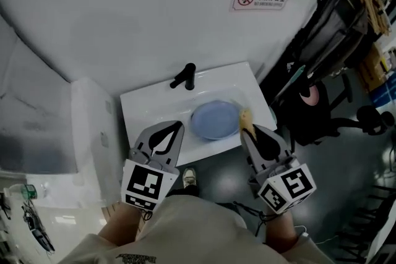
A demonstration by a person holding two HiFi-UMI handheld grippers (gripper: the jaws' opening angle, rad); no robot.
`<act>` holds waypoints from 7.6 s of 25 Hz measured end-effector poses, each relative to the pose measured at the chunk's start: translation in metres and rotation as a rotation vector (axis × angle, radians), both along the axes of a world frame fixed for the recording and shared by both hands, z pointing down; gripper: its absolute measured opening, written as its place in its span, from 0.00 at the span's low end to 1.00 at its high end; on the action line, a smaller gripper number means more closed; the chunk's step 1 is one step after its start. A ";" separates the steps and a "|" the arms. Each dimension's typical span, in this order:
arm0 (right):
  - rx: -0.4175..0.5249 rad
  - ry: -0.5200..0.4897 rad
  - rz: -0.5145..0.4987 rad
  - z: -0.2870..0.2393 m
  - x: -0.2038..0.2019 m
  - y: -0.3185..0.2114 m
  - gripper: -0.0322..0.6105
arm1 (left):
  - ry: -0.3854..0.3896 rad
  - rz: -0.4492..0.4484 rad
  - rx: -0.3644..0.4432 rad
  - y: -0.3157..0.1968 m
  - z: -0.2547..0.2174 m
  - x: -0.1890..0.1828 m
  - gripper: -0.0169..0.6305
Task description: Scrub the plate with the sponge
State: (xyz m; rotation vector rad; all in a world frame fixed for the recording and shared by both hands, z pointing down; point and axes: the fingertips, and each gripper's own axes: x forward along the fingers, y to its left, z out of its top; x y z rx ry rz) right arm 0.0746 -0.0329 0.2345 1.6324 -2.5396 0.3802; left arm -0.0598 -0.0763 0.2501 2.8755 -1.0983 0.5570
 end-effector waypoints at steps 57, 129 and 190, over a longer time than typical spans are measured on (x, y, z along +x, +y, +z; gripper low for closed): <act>-0.580 0.139 -0.398 0.325 -0.018 -0.174 0.17 | -0.030 -0.176 -0.807 -0.123 0.347 0.047 0.28; -0.841 0.414 -0.806 0.477 -0.076 -0.152 0.16 | 0.223 -0.483 -1.152 -0.124 0.467 0.011 0.06; -0.959 0.363 -0.931 0.421 -0.045 -0.061 0.16 | 0.182 -0.604 -1.071 -0.136 0.456 0.003 0.07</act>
